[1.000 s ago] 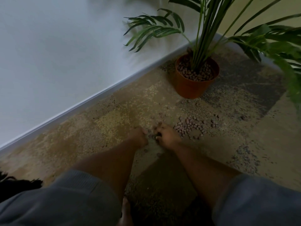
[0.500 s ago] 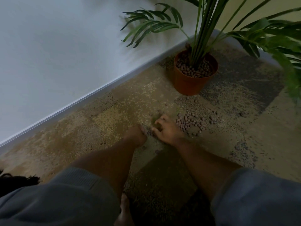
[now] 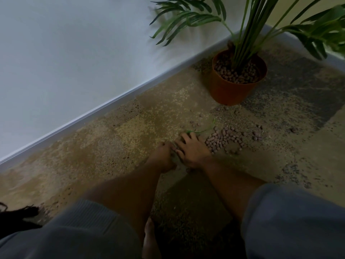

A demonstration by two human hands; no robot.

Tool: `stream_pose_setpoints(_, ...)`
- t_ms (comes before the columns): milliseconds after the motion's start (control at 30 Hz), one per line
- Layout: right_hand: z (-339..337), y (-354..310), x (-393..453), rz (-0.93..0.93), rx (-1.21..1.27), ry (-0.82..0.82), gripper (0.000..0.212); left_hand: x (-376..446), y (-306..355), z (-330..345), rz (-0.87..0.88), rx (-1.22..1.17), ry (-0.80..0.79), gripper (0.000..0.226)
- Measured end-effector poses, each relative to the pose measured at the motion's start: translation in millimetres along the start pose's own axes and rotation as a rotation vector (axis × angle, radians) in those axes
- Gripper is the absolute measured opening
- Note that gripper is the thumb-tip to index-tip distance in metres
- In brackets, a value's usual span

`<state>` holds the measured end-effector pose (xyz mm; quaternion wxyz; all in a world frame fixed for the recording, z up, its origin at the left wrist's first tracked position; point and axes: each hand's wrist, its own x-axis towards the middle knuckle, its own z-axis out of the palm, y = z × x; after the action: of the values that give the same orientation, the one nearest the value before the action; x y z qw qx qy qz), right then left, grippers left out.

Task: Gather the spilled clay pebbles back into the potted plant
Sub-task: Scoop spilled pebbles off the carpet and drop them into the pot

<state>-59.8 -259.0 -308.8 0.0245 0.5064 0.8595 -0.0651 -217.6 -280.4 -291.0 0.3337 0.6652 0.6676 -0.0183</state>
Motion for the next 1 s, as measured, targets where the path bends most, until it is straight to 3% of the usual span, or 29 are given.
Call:
stream_pose_setpoints(233,14,3,-9,-0.098,0.021,0.146,0.029,-5,1,1,0.061,-0.04,0.089,0.005)
stream_pose_setpoints(433,21,5,-9,-0.062,0.101,0.088,0.029,-5,15,2,0.021,-0.055,0.128,0.011)
stream_pose_setpoints(633,22,6,-2,-0.037,0.113,0.071,0.035,0,17,4,-0.098,-0.204,0.191,0.036)
stream_pose_setpoints(700,21,7,1,-0.018,0.132,0.074,0.033,4,17,2,-0.062,-0.149,0.169,0.041)
stream_pose_setpoints(833,21,8,4,0.013,0.171,0.037,0.03,12,28,-1,0.01,-0.038,0.154,0.024)
stream_pose_setpoints(1000,25,11,-1,0.018,0.219,0.106,0.026,17,38,-2,-0.038,0.025,0.136,0.022)
